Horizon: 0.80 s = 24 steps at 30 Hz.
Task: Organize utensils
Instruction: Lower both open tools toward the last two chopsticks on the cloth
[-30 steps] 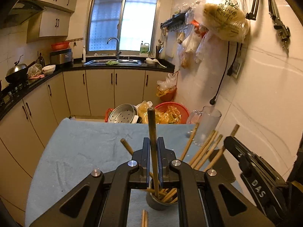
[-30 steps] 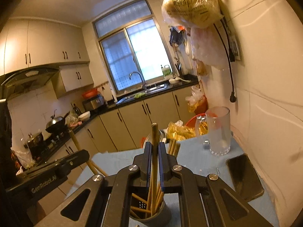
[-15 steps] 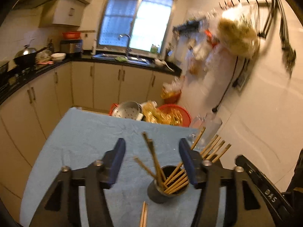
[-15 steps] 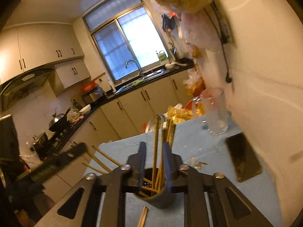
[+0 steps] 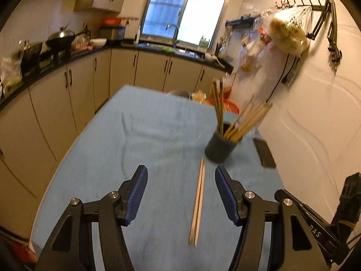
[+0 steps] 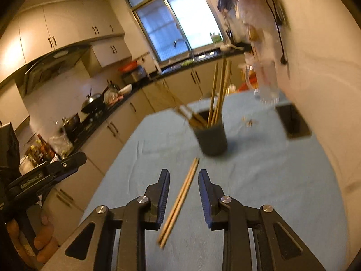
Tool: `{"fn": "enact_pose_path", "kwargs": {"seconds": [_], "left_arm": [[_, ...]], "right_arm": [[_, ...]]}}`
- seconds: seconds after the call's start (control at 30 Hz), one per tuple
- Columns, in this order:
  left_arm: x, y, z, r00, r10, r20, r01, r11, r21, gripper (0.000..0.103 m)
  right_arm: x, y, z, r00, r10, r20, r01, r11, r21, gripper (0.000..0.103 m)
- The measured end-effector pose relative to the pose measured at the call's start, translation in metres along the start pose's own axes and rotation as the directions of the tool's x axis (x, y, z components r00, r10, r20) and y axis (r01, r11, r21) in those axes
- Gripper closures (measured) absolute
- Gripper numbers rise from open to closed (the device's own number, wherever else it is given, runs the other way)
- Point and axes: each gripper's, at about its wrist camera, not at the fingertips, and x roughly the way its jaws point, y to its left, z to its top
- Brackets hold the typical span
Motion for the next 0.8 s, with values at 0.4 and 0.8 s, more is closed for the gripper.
{"fn": "enact_pose_path", "kwargs": {"seconds": [0.4, 0.8], "left_arm": [[0.015, -0.001, -0.033, 0.998, 0.009, -0.06, -0.008, 1.0, 0.018, 0.04], [0.056, 0.019, -0.02, 0.995, 0.072, -0.067, -0.072, 0.997, 0.01, 0.036]], "right_arm": [[0.014, -0.009, -0.031, 0.996, 0.02, -0.084, -0.016, 0.999, 0.045, 0.074], [0.07, 0.001, -0.012, 0.989, -0.006, -0.151, 0.008, 1.0, 0.017, 0.071]]}}
